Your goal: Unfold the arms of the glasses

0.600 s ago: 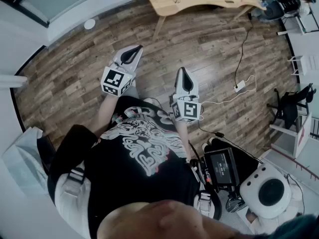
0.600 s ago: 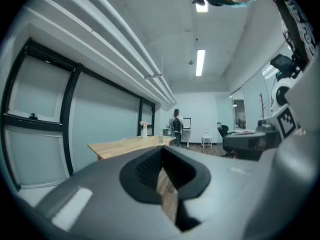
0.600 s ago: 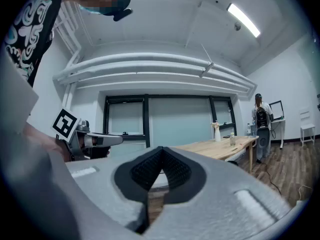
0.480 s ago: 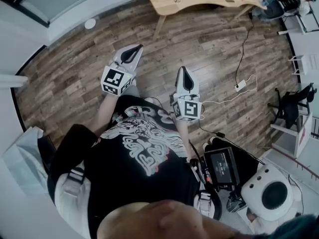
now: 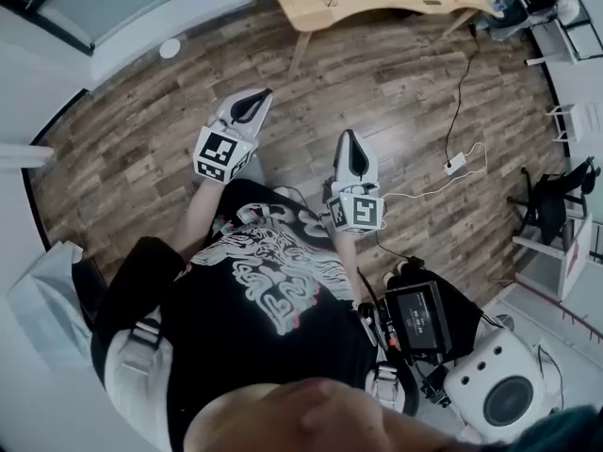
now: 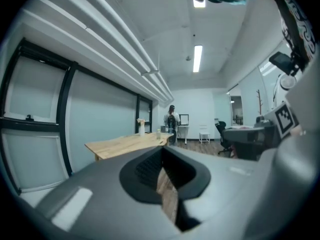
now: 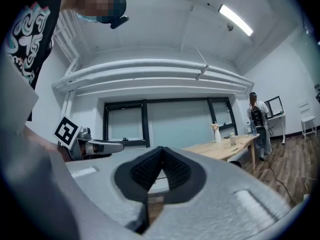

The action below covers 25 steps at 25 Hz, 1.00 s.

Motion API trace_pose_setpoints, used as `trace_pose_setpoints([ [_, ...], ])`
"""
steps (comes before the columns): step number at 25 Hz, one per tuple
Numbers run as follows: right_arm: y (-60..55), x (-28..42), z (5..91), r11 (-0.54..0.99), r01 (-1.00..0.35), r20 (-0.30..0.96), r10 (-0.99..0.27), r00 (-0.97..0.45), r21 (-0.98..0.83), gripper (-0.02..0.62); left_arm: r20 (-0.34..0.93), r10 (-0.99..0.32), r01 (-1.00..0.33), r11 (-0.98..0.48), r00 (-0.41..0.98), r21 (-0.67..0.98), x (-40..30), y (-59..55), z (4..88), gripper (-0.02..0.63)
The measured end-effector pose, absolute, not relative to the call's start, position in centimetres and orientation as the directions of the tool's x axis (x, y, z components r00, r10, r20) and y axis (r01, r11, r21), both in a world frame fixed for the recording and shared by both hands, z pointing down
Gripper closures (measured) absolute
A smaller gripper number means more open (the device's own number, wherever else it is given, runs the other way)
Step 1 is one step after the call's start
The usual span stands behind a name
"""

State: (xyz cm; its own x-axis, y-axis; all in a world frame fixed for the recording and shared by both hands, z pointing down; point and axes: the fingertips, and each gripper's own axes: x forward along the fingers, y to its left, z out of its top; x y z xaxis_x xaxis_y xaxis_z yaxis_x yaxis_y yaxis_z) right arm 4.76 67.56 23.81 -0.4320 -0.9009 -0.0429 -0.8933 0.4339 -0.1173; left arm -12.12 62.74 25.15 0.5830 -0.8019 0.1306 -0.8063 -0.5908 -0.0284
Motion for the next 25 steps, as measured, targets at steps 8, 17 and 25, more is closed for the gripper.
trace_pose_setpoints([
  [8,66.1,5.2,24.7,0.458,-0.881,-0.022,-0.888,-0.459,-0.116,0.597,0.142,-0.804,-0.811,-0.585,0.577,-0.011,-11.4,61.4,26.1,0.617],
  [17,57.9,4.8,26.8,0.461,-0.878,0.023,-0.884,-0.468,-0.128,0.597,0.162,-0.807,-0.818,-0.575,0.569,0.012,-11.9,53.2,27.9,0.617],
  [25,43.8,6.6,27.7,0.382,-0.914,0.069,-0.917,-0.394,-0.140,0.597,0.162,-0.762,-0.774,-0.633,0.627,0.017,-10.3,37.5,28.2,0.617],
])
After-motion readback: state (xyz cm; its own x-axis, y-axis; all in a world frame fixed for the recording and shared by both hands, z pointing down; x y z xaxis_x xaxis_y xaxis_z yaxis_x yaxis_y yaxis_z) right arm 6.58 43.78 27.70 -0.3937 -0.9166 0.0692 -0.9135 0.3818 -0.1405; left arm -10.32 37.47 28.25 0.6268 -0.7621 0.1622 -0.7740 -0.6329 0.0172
